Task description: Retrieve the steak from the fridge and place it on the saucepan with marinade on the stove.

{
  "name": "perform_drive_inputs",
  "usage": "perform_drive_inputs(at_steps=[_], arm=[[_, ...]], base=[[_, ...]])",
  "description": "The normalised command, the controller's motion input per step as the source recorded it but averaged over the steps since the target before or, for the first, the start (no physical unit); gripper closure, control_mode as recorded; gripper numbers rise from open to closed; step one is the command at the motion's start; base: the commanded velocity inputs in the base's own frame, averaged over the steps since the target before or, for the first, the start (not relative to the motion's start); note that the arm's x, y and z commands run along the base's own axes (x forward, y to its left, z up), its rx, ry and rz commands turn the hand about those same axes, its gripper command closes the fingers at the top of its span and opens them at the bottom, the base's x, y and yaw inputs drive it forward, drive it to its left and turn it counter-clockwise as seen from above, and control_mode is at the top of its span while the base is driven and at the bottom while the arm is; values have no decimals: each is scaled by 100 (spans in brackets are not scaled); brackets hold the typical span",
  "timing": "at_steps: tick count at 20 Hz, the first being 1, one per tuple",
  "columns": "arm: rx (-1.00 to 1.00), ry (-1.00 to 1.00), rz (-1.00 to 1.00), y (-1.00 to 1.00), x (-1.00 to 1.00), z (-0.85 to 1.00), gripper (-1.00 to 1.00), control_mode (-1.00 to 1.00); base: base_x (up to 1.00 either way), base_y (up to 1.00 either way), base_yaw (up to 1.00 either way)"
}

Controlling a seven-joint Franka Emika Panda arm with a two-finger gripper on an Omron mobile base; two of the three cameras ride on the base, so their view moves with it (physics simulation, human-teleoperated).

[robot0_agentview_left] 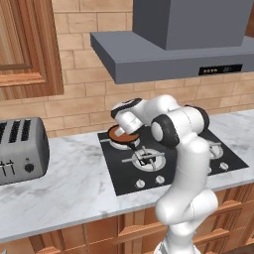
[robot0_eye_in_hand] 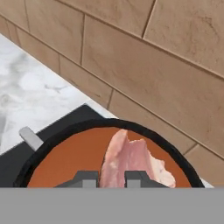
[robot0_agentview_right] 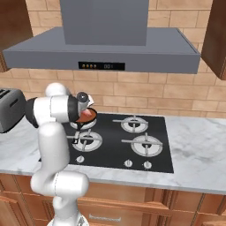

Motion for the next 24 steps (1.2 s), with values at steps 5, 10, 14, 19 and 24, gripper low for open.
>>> perform_drive_inputs(at_steps=[5, 10, 14, 19, 24], arm=[[0, 1, 0, 8, 29, -15, 100, -100], [0, 0, 0, 1, 26, -14, 100, -100], [0, 0, 0, 0, 27, -11, 100, -100], [0, 1, 0, 0, 10, -6, 100, -100], [0, 2, -1, 0, -2, -2, -100, -100]], base=[[0, 0, 0], [0, 0, 0], [0, 0, 0], [0, 0, 0], [0, 0, 0]])
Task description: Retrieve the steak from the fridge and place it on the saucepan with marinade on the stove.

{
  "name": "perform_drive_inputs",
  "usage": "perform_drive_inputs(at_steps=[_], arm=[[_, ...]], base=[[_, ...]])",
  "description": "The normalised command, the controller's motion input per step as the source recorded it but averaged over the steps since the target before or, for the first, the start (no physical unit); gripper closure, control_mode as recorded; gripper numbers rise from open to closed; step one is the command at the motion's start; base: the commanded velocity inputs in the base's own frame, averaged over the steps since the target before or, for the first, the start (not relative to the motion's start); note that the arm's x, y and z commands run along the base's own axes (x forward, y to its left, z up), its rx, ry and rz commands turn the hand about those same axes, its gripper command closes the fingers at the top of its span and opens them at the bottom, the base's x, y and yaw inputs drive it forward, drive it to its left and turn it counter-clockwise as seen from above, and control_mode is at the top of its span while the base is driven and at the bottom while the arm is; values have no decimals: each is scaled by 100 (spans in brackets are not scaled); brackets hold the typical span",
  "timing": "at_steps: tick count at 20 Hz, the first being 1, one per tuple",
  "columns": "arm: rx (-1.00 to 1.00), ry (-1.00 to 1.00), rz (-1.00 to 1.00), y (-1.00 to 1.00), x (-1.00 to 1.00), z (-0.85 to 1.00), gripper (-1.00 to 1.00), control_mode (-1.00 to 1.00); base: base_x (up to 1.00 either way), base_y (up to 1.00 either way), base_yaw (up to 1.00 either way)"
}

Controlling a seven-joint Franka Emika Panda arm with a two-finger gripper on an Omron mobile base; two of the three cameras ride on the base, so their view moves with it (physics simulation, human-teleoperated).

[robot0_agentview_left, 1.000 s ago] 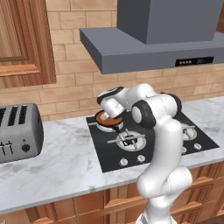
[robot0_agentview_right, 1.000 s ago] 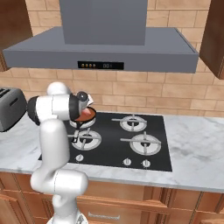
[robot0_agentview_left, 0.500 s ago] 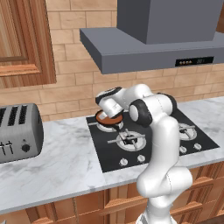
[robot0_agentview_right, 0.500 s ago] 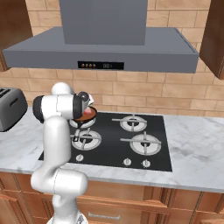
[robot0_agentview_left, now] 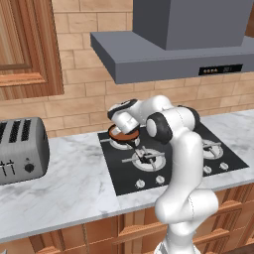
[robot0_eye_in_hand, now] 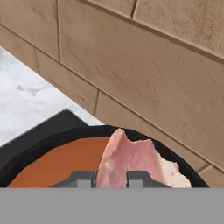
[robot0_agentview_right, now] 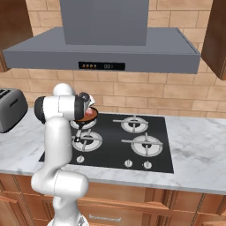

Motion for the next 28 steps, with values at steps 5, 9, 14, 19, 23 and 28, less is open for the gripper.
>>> perform_drive_inputs(at_steps=[5, 9, 14, 19, 23, 28], arm=[[0, 0, -3, 0, -27, 0, -100, -100], [0, 0, -5, 0, -44, 0, -100, -100], [0, -2, -5, -19, -50, 12, -100, -100], [4, -33, -3, -53, -83, 57, -100, -100], [15, -50, 0, -61, -100, 78, -100, -100], [20, -27, 0, -83, -100, 71, -100, -100]], base=[[0, 0, 0], [0, 0, 0], [0, 0, 0], [0, 0, 0], [0, 0, 0], [0, 0, 0]])
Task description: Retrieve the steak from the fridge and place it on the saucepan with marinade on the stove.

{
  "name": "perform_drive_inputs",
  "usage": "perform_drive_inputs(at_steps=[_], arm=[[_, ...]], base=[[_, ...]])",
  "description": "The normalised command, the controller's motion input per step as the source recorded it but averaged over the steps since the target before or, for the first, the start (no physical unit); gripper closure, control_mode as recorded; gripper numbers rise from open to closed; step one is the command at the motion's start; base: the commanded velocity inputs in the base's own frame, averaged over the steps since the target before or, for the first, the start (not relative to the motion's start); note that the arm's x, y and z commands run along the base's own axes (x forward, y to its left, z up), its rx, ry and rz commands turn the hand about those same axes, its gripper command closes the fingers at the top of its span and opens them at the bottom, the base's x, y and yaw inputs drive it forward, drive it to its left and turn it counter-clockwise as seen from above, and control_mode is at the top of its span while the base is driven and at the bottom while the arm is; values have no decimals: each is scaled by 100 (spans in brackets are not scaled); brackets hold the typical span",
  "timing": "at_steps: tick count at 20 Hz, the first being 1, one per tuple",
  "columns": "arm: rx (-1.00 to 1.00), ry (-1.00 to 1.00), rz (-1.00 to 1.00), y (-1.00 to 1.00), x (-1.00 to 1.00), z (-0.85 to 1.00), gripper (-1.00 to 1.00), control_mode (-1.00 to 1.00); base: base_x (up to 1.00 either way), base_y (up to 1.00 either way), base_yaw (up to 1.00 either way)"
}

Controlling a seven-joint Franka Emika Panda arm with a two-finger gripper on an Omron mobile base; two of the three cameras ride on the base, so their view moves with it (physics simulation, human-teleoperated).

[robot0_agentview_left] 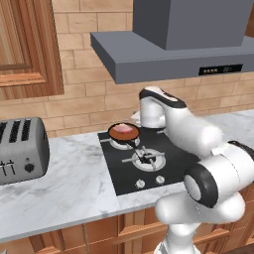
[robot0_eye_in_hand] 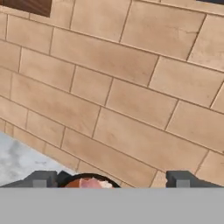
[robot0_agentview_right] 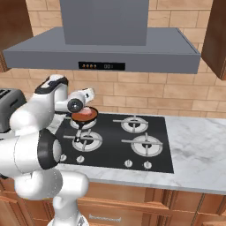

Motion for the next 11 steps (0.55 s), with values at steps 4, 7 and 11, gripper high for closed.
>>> perform_drive_inputs(at_steps=[4, 7, 11], arm=[[11, -1, 0, -87, -100, 71, -100, -100], [0, 8, 0, -79, -100, 75, -100, -100], [-1, 6, 0, -75, -100, 95, -100, -100]], base=[[0, 0, 0], [0, 0, 0], [0, 0, 0]])
